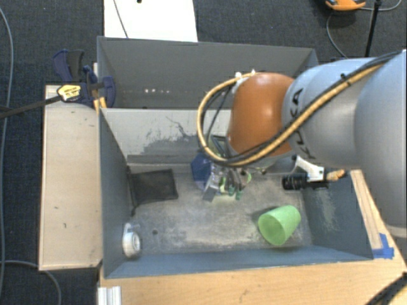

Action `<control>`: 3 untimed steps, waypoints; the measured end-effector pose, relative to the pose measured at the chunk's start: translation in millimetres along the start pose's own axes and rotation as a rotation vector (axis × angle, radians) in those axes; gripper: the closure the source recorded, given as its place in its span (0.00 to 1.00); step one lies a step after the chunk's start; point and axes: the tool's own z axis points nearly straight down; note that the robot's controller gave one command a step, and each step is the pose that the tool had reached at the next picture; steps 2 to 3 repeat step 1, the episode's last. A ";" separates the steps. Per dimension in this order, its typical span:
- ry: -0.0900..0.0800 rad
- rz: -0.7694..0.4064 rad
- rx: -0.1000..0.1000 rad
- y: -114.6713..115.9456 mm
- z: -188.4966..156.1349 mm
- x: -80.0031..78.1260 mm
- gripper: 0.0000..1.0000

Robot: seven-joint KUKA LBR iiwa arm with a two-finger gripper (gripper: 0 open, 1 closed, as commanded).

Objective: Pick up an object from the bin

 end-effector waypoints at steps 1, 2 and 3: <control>0.003 -0.007 0.002 -2.3 -60.4 10.1 1.00; 0.003 -0.007 0.002 -2.3 -60.4 10.1 1.00; 0.003 -0.007 0.002 -2.3 -60.4 10.1 1.00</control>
Offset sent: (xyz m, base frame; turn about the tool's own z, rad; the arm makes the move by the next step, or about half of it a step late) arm 0.0047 -0.0212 0.1317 -0.0189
